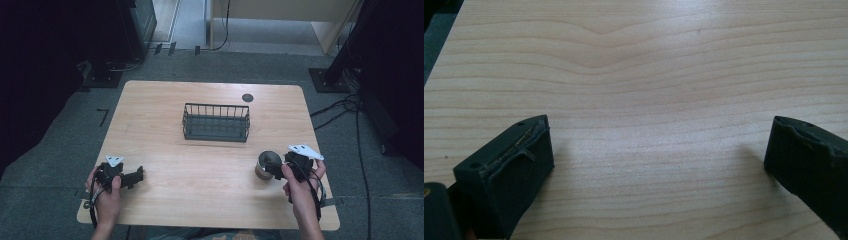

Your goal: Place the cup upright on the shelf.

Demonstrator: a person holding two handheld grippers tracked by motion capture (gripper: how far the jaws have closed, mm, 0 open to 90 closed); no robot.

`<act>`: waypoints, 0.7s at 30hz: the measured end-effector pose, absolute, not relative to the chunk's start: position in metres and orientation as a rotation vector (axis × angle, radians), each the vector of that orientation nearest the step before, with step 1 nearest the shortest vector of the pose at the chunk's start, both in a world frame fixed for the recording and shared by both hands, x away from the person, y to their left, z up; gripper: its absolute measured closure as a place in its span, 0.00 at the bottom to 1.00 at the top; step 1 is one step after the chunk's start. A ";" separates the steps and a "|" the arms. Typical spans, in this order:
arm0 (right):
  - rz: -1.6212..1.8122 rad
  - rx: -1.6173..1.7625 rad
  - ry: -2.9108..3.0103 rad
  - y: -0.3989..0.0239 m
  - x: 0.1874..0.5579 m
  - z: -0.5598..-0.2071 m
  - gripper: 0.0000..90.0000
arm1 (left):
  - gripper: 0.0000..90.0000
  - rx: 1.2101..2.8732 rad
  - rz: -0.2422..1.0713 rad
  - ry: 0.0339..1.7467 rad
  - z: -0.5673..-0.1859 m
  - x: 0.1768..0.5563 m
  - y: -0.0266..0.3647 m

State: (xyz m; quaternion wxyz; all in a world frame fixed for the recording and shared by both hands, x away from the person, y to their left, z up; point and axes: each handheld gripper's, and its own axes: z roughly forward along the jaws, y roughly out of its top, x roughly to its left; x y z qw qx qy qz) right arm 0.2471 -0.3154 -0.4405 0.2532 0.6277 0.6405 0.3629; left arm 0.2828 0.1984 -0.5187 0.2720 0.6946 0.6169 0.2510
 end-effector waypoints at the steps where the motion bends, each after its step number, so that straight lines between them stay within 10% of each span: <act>1: 0.989 1.703 1.750 -0.314 0.248 -0.442 0.02 | 0.00 1.870 0.676 1.661 -0.519 0.283 0.198; 21: 0.957 1.710 1.808 -0.299 0.254 -0.475 0.02 | 0.00 1.870 0.676 1.661 -0.519 0.283 0.198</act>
